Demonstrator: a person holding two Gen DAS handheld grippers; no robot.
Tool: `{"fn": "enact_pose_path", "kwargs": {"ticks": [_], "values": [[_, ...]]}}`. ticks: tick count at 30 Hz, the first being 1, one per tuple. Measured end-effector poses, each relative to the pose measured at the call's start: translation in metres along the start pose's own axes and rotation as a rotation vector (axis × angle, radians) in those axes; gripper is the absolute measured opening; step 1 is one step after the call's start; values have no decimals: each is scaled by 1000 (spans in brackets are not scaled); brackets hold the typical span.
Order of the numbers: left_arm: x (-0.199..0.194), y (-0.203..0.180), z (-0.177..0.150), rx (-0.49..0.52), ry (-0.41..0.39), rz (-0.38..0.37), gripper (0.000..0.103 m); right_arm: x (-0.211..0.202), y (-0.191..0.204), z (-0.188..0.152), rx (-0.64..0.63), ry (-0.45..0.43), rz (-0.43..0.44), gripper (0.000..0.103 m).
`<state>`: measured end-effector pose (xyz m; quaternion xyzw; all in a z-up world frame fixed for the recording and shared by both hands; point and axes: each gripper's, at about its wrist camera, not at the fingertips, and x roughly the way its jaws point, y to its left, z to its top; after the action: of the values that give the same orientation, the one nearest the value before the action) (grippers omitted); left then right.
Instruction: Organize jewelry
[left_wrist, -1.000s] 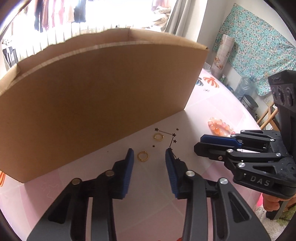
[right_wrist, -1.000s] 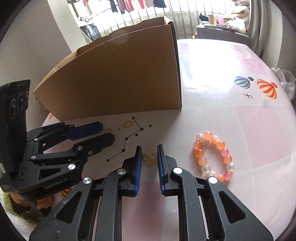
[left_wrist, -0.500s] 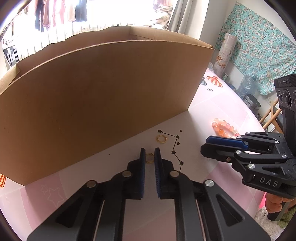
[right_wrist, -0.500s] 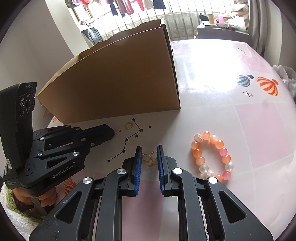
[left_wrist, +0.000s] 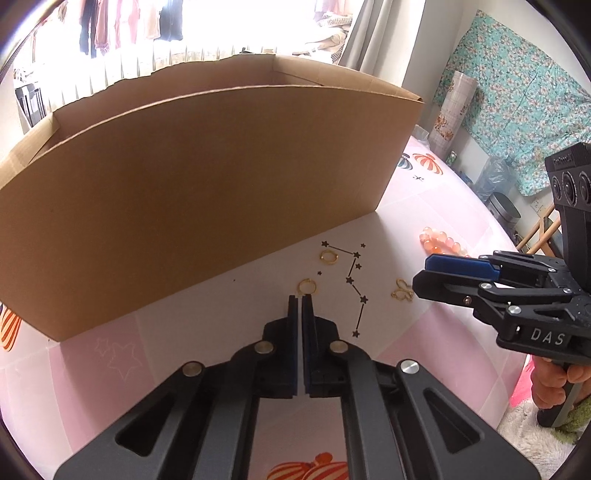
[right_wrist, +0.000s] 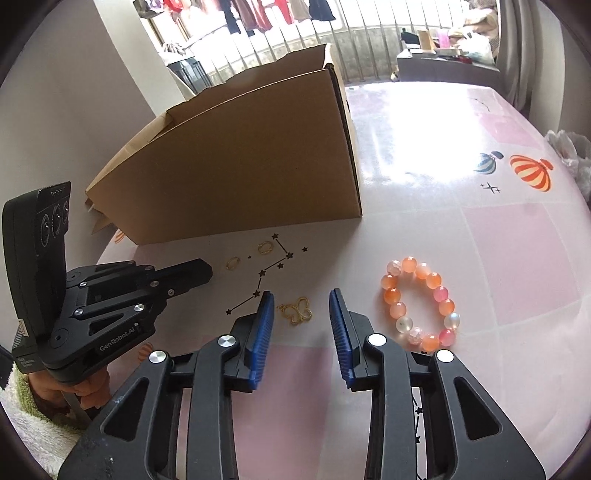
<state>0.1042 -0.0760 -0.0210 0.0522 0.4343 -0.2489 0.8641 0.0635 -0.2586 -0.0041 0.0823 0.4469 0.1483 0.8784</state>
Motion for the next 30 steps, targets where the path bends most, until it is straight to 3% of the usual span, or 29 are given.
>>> {"fn": "enact_pose_path", "kwargs": {"ticks": [7,12,16,17,25,30], "values": [[-2,5,-4,-17,1,7,2,10,19,-5,-117,17,-71,31],[-2,6,-5,-19,1,8,2,12,30,-8,-217,20,-170,14],[-2,7,-4,-23,1,8,2,8,18,-6,-151,23,-120,8],[-3,7,-4,-25,0,8,2,10,14,-4,-135,22,-112,0],[-5,6,-1,-26,-4,18,2,6,-4,-3,-34,21,-26,0],[-7,2,-1,-31,-3,20,2,-3,-36,7,55,17,39,2]]}}
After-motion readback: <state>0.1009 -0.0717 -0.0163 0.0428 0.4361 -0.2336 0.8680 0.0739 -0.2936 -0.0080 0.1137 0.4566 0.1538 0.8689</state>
